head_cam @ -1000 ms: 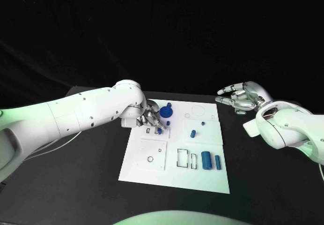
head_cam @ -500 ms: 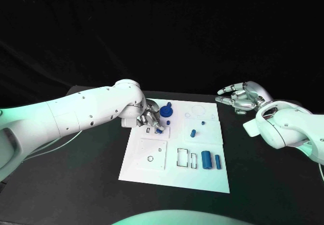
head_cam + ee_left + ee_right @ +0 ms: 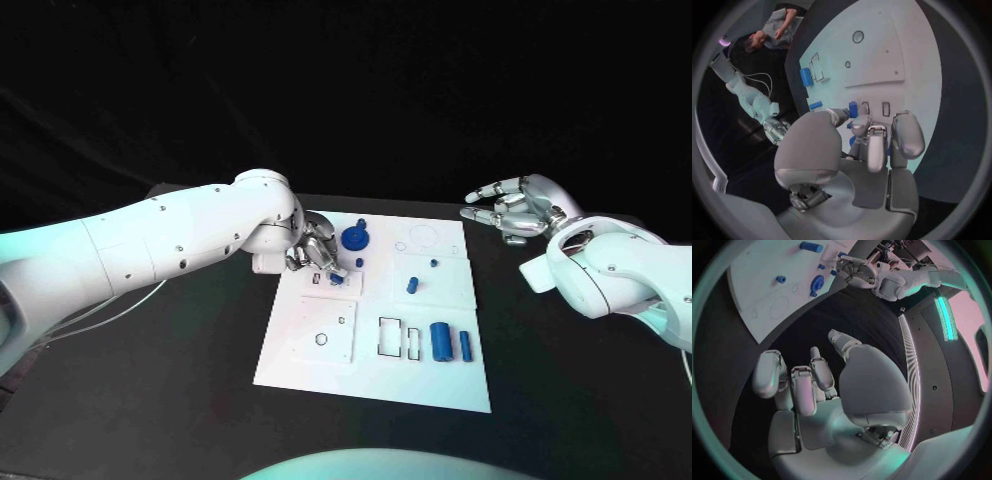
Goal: Assemble the parts on the task board
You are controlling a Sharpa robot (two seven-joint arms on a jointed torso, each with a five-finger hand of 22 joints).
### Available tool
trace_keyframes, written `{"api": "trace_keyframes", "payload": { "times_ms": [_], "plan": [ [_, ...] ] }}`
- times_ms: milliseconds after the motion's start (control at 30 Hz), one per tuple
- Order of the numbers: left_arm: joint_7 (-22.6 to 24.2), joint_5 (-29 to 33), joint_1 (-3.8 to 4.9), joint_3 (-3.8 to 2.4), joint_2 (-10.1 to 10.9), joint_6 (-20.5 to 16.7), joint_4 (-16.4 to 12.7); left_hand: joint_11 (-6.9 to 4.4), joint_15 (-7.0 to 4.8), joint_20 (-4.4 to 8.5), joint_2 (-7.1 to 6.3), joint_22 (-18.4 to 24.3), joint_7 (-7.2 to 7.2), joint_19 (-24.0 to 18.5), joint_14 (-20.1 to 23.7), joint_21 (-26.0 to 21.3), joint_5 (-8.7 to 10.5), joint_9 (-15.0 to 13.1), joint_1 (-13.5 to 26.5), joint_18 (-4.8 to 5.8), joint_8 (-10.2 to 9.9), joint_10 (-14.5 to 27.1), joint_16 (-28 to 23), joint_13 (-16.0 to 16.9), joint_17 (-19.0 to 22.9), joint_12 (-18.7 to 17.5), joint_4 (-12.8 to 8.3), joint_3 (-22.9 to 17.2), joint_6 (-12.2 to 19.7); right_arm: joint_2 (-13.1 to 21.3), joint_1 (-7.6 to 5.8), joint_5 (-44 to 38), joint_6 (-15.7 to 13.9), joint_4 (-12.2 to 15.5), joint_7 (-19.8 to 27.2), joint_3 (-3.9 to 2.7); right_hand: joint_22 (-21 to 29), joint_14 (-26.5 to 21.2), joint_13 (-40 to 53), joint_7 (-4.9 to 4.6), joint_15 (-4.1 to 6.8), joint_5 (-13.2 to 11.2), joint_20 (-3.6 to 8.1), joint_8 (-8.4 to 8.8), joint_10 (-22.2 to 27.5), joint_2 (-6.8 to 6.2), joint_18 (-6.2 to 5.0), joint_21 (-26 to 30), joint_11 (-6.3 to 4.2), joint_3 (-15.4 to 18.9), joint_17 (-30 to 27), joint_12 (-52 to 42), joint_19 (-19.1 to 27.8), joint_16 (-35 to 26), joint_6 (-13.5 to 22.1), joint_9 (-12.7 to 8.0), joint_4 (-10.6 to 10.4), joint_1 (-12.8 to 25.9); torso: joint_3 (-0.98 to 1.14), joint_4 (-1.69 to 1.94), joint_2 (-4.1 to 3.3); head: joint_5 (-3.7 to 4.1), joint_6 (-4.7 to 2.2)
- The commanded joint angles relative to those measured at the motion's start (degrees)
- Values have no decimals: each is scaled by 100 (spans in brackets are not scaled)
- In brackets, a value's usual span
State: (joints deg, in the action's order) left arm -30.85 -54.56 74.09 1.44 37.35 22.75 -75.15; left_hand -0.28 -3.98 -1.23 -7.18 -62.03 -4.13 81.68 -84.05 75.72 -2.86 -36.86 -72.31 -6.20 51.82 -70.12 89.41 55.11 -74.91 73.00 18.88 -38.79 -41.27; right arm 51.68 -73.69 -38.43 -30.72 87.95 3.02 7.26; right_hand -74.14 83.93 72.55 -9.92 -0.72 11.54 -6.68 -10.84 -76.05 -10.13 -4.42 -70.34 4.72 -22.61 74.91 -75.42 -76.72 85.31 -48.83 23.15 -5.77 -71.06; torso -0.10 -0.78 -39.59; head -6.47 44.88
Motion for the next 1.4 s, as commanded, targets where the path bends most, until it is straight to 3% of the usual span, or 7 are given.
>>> {"api": "trace_keyframes", "payload": {
  "times_ms": [33, 300, 600, 1400],
  "plan": [
    [99, 103, 2, -9, 61, -259, -108, -16, -14, -16, 6, -9, 24, -7, -560, 29, -2, -15, 69, 94, 46, -46, 10, 12, -1379, -9, -843, -888, 5, 14, 4, -20, 46, 13, 18, 0, 8, 294, -3, 18, 9, 22, -3, -36, 36, -18, -88, 24, 14, 15, 272, 35, 48, -24, -29, -6, -8, -26, -1, 9, 0, 11, -2],
    [137, -531, -37, -11, 124, -541, -325, -38, -32, -9, -52, 0, 47, -8, -560, 24, -5, -66, 164, 91, 96, -31, 9, -87, -1375, -60, -986, -1077, -26, 39, 5, -20, 47, 7, 20, 1, 16, 290, -12, 19, 10, 37, -2, -42, 42, -17, -90, 38, 12, 17, 259, 41, 53, -32, -31, -8, -14, -24, -11, 10, -6, 11, -7],
    [115, -993, -108, -6, 110, -674, -362, -66, -54, 2, -98, 30, 78, -14, -551, 6, -24, -129, 331, 84, 175, -91, -4, -72, -1342, -52, -1091, -1280, -96, 38, 13, -16, 62, -6, 25, 1, 18, 289, -11, 19, 11, 38, -2, -44, 40, -18, -90, 43, 12, 19, 257, 40, 56, -34, -31, -8, -17, -21, -5, -4, -2, -9, -14],
    [53, -1129, -146, 4, 66, -259, -290, -86, -73, 11, -152, 10, 102, -6, -552, 13, -25, -177, 521, 90, 230, -176, -4, 18, -1343, 4, -1185, -1421, -146, 25, 29, -22, 85, -12, 30, 2, 26, 288, -17, 19, 11, 33, -1, -45, 45, -24, -93, 55, 12, 28, 254, 45, 62, -36, -29, -10, -24, -9, -5, -6, -16, -5, 11]
  ]
}}
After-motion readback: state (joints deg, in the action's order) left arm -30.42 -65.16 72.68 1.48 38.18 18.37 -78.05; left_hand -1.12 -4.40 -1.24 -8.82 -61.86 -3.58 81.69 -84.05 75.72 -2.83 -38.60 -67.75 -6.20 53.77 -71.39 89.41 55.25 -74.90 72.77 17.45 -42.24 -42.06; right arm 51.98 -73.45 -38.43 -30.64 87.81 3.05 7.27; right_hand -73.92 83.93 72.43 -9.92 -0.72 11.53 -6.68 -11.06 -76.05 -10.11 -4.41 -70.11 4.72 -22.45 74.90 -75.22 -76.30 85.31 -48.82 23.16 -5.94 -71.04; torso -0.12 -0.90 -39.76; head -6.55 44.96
